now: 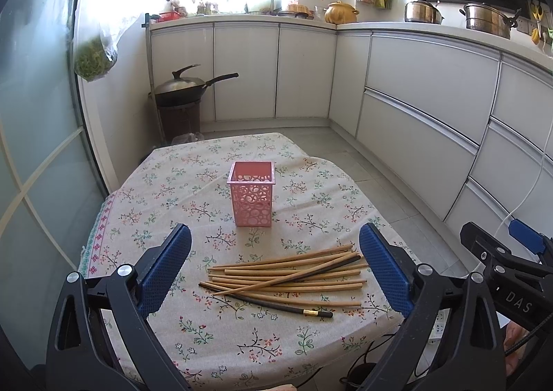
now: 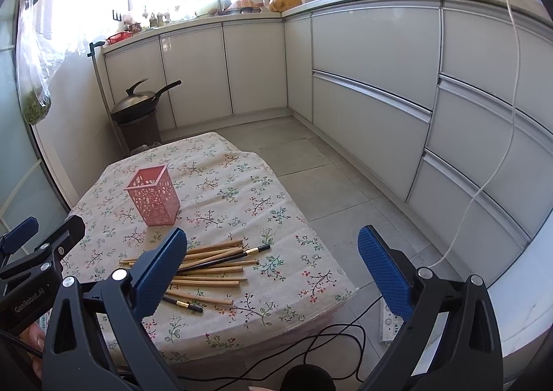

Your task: Organize utensils

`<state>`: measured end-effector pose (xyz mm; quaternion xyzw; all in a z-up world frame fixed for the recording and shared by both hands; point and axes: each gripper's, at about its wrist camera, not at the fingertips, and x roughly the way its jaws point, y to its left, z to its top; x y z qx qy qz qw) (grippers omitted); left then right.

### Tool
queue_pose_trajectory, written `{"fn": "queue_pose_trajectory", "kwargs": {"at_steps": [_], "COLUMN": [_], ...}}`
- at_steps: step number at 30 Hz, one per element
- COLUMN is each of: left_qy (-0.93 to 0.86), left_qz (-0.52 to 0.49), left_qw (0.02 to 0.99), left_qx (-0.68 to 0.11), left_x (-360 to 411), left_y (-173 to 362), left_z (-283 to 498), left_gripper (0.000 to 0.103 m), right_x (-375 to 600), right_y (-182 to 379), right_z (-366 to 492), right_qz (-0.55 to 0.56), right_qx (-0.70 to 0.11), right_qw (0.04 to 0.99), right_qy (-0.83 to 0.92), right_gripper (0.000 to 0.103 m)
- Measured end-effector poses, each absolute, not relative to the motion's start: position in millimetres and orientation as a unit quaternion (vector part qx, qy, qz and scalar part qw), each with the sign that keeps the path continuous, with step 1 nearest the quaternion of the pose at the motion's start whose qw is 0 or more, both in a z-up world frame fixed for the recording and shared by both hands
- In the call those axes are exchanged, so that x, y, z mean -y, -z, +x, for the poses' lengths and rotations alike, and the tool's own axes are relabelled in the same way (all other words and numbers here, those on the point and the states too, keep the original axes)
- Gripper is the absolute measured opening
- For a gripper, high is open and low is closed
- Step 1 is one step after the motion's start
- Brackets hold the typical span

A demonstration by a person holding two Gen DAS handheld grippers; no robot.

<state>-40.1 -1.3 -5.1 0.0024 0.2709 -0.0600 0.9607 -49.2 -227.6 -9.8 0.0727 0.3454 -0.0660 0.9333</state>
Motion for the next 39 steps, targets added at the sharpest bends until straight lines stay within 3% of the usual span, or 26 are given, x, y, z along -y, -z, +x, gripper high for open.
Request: {"fn": "queue_pose_trajectory", "kwargs": {"at_steps": [23, 32, 39], "left_qy": [0.052, 0.095, 0.140], "left_qz": [-0.003, 0.072, 0.182], "left_qw": [0.951, 0.867, 0.821], "left_qx": [-0.304, -0.484, -0.522], "left_x": [-1.0, 23.6, 65.1], "left_y": [19.2, 66.8, 90.4], "left_z": [-27.4, 39.1, 72.6], "left_gripper": [0.094, 0.096, 0.096], "right_x": [231.4, 253.2, 283.6], "right_y": [15.0, 26.9, 53.5], "right_z": [-46.3, -36.7, -24.1], "right_qz": [0.078, 0.135, 0.227], "right_qx": [-0.358, -0.403, -0.459], "right_qw": [0.928, 0.903, 0.857], "right_qy": [0.070, 0.064, 0.056], "right_gripper": [0.096, 0.097, 0.096]}}
